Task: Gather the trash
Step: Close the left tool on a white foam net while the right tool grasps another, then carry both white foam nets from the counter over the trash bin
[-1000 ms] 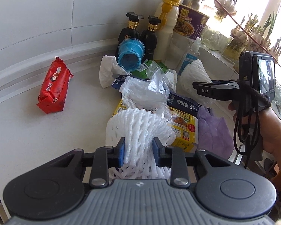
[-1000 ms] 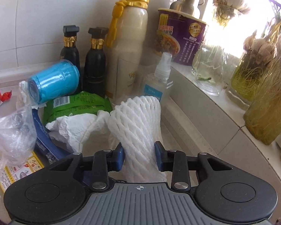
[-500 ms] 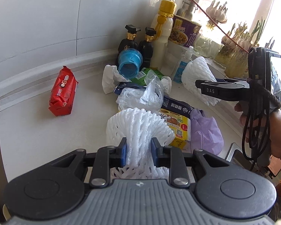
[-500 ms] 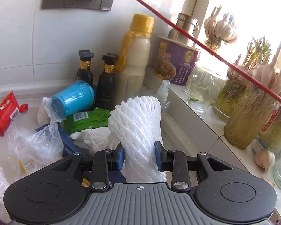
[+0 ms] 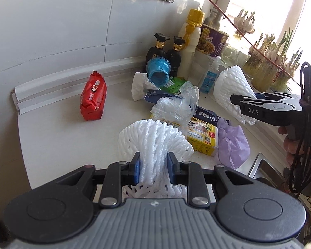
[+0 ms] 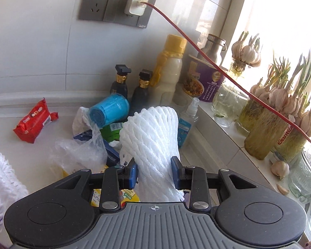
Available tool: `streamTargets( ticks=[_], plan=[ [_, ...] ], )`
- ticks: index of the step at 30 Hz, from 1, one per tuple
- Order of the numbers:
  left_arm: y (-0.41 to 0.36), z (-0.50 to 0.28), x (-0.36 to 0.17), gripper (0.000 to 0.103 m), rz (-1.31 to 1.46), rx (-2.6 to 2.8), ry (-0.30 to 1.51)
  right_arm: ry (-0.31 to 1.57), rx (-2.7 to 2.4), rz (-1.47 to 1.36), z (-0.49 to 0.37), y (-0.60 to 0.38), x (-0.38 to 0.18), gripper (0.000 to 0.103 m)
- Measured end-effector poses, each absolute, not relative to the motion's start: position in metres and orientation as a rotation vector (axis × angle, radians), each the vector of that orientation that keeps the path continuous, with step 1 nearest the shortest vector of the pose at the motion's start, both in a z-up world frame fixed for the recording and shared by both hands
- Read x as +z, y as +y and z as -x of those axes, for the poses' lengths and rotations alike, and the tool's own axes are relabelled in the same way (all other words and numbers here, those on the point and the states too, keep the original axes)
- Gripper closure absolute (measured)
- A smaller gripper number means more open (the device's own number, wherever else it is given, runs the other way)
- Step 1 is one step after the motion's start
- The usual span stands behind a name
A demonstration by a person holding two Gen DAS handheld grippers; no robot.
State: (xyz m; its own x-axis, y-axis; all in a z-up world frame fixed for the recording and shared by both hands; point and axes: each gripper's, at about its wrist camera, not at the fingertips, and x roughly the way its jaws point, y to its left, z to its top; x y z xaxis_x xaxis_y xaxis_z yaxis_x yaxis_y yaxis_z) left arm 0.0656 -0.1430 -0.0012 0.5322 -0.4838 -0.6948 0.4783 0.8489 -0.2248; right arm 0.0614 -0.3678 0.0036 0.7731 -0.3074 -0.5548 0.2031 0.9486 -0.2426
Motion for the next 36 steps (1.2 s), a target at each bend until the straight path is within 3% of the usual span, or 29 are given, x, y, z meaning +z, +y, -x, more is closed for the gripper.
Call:
streamTargets(
  ticks=[36],
  plan=[
    [0.026,-0.054,-0.011,0.08,0.138,-0.261,0.838,0.654,0.099,0.128,-0.034,-0.173,0.021,0.072]
  ],
)
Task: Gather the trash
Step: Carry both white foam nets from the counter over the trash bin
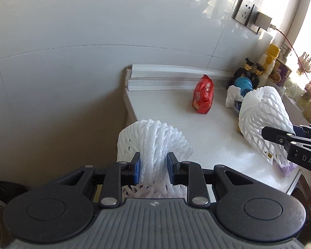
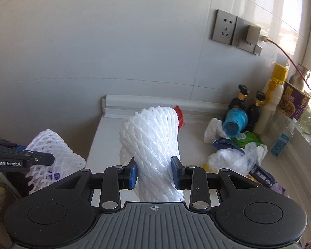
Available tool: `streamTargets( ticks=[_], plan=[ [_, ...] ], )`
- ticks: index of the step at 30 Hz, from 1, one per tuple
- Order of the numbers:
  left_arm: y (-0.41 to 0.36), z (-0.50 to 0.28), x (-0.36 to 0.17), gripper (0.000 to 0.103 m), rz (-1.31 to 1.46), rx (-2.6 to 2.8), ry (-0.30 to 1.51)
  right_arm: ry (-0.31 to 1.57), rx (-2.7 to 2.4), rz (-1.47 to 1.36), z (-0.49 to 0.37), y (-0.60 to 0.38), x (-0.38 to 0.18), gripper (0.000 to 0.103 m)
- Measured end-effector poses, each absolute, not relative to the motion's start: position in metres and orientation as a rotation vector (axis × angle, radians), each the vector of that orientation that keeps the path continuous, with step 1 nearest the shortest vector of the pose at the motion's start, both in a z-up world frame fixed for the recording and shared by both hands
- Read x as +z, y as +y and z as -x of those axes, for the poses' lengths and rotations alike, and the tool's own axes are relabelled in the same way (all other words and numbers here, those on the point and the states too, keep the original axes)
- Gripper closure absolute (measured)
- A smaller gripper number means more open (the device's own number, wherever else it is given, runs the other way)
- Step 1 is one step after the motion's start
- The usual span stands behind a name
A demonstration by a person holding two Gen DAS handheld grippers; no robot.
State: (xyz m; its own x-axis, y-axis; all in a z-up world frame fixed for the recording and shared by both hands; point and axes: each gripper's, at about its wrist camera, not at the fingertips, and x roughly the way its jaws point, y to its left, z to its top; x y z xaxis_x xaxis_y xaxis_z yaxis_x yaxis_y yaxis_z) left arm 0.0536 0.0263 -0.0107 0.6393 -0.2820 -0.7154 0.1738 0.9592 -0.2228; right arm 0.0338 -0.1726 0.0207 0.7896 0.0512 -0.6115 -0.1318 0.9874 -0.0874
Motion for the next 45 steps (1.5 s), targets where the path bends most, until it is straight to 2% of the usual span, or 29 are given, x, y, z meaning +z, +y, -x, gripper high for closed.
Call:
streamTargets(
  ticks=[15,32,45],
  plan=[
    [0.094,-0.054,-0.063,0.079,0.144,-0.077,0.937,0.779,0.355,0.104,-0.048,-0.064,-0.022,0.071],
    [0.131,-0.065,-0.161,0.078,0.216,0.014,1.11,1.05,0.394,0.173,-0.081,0.001,-0.122,0.069],
    [0.127,-0.073,-0.176,0.076,0.206,0.032,1.121,1.106,0.386,0.137,-0.108,0.008,-0.15,0.067]
  ],
)
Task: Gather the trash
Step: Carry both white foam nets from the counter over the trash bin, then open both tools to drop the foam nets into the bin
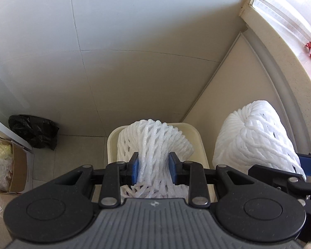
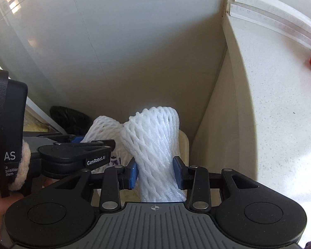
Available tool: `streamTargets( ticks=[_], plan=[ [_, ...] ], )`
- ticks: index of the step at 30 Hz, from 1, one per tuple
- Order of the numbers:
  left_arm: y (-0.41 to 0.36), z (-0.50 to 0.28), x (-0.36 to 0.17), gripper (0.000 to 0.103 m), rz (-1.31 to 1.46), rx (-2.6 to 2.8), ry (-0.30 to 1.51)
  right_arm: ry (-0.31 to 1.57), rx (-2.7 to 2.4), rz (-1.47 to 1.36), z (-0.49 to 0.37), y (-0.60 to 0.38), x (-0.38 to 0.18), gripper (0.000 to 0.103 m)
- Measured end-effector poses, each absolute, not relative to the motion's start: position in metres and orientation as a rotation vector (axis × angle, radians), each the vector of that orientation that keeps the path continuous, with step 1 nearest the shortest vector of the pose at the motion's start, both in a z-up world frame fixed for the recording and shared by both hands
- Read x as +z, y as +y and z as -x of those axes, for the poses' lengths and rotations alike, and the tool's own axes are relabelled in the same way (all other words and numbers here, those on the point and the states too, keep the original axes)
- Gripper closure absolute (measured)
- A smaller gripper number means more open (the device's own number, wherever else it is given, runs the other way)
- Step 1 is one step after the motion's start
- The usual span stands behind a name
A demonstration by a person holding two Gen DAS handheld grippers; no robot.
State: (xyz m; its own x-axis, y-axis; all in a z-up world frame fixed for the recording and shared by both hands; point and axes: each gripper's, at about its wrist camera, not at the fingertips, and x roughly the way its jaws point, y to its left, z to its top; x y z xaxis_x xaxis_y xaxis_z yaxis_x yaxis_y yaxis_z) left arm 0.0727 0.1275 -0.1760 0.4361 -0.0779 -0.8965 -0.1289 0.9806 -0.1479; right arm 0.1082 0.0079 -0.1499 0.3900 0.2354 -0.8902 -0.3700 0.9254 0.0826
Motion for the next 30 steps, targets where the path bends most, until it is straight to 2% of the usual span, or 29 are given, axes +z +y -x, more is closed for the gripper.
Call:
streamTargets(
  ticks=[4,6,8,16,18,30],
  plan=[
    [0.129,-0.074,-0.182,0.069,0.19,0.028,1.116,1.112,0.385,0.134,-0.105,0.01,-0.154,0.066],
    [0.129,-0.075,-0.184,0.056,0.173,0.035,1.117,1.122,0.385,0.12,-0.105,0.01,-0.157,0.053],
    [0.131,-0.075,-0.186,0.053,0.162,0.041,1.123,1.136,0.374,0.108,-0.108,0.008,-0.159,0.044],
    [0.135,-0.075,-0.194,0.042,0.155,0.041,1.154,1.136,0.406,0.086,-0.105,0.004,-0.156,0.038],
    [0.135,-0.075,-0.195,0.036,0.155,0.045,1.156,1.136,0.415,0.081,-0.106,0.005,-0.156,0.036],
    [0.138,-0.078,-0.197,0.03,0.155,0.054,1.167,1.128,0.429,0.078,-0.107,0.006,-0.152,0.031]
  ],
)
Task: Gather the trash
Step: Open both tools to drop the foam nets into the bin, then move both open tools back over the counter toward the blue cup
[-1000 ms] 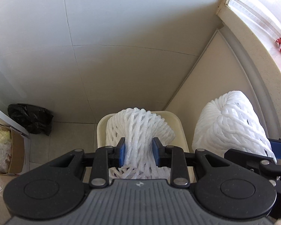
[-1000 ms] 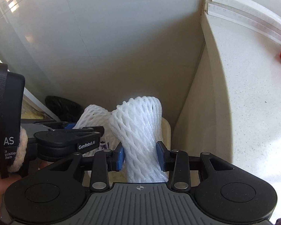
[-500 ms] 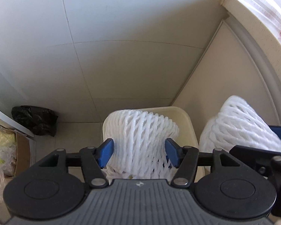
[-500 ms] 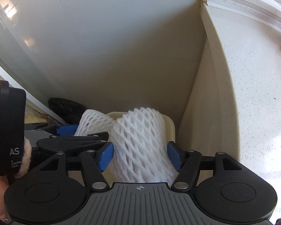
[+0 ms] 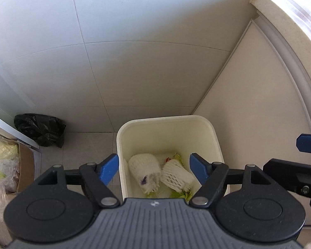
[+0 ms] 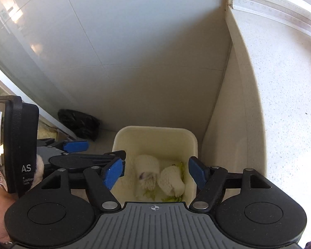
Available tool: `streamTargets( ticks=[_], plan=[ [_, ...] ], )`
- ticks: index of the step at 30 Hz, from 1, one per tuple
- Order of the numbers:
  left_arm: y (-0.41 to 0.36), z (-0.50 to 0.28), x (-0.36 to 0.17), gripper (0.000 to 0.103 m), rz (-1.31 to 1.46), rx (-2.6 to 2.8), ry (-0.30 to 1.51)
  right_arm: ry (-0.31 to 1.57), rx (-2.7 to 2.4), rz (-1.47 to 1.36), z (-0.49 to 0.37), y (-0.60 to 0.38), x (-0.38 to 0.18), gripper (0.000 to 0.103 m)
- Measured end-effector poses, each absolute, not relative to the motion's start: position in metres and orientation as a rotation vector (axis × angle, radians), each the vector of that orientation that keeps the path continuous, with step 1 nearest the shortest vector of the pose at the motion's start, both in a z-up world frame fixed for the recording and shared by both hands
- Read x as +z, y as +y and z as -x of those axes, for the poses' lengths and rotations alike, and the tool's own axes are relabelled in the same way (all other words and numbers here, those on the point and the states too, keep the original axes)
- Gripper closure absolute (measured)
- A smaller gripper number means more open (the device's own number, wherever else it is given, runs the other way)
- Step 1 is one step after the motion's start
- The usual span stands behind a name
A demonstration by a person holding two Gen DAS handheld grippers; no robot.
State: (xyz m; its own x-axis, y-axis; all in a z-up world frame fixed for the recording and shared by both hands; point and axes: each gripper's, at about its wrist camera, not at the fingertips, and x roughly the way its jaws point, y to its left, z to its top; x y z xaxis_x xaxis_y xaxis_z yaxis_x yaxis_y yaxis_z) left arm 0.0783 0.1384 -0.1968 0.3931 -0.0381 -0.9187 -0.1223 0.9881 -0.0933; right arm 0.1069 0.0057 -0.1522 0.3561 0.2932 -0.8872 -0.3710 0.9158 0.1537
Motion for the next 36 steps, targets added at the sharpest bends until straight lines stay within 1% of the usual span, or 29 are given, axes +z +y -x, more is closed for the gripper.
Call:
streamTargets(
  ticks=[9,14,19,21,27,33,36],
  plan=[
    [0.137,-0.079,-0.195,0.025,0.138,0.053,1.163,1.103,0.443,0.076,-0.102,0.006,-0.139,0.03],
    [0.139,-0.078,-0.183,0.021,0.123,0.038,1.158,1.067,0.455,0.06,-0.09,0.005,-0.122,0.027],
    [0.14,-0.077,-0.16,0.013,0.092,0.019,1.127,0.988,0.477,0.039,-0.073,-0.001,-0.095,0.023],
    [0.14,-0.08,-0.149,0.008,0.087,0.014,1.114,0.948,0.475,0.035,-0.066,-0.008,-0.083,0.02],
    [0.129,-0.092,-0.117,0.002,0.085,-0.011,1.066,0.84,0.404,0.085,-0.049,-0.032,-0.053,0.015],
    [0.1,-0.101,-0.089,0.001,0.045,-0.088,0.999,0.755,0.3,0.094,-0.035,-0.069,-0.03,0.012],
    [0.081,-0.107,-0.075,0.001,0.026,-0.145,0.967,0.727,0.247,0.088,-0.029,-0.091,-0.021,0.01]
  ],
)
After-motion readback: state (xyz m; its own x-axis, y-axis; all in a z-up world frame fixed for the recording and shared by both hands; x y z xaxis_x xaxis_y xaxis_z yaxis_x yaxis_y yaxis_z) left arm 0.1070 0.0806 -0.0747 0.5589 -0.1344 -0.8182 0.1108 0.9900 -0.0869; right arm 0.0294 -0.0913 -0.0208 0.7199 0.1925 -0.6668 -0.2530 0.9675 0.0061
